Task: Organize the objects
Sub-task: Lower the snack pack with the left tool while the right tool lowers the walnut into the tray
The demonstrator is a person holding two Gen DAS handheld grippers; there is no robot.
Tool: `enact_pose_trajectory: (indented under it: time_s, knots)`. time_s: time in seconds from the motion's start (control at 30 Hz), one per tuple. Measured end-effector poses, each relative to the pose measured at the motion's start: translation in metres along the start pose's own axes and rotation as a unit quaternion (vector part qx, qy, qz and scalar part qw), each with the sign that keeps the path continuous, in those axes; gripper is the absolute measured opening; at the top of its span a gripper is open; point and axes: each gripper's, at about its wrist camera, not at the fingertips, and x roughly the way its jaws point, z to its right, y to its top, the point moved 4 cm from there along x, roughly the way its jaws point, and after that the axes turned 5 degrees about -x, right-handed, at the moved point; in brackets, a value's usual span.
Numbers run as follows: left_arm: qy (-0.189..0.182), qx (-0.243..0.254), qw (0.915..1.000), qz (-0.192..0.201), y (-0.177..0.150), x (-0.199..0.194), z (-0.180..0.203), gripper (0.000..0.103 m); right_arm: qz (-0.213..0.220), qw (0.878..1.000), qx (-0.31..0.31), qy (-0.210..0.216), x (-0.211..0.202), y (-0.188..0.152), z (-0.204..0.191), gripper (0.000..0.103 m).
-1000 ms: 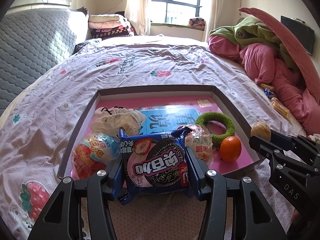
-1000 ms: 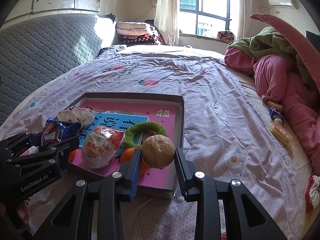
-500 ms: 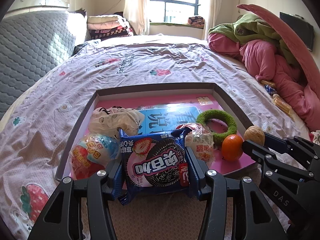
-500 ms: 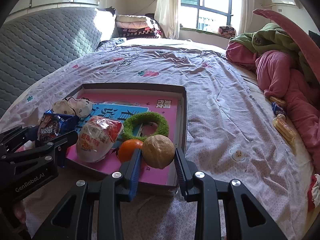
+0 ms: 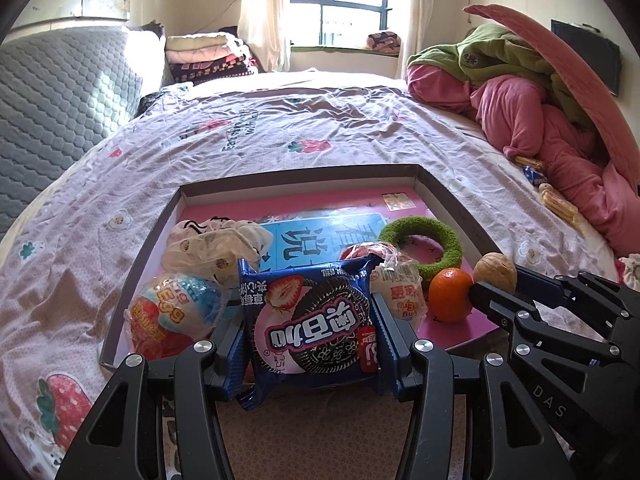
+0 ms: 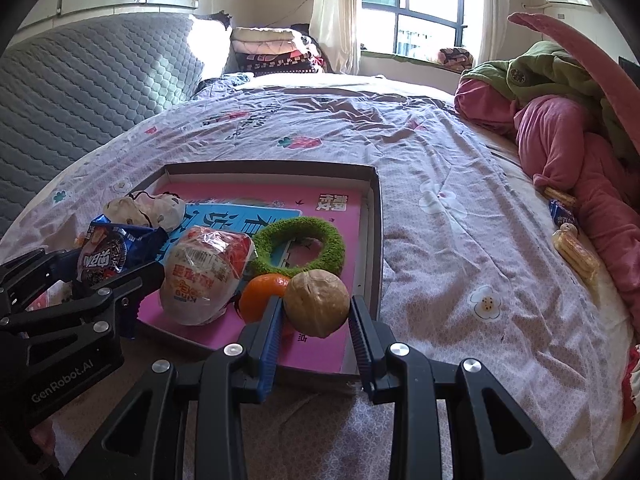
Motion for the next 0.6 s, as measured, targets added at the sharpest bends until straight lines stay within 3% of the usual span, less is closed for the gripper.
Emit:
enact_pose_trajectory:
  time_s: [0.6]
  knots:
    - [0.0,0.018,0.9998,0.003,0.0002,-0.0006,0.0105,0.056,-0.002,1.0,-0.001,0.004,-0.0036,-0.0032,0.0016,0.034]
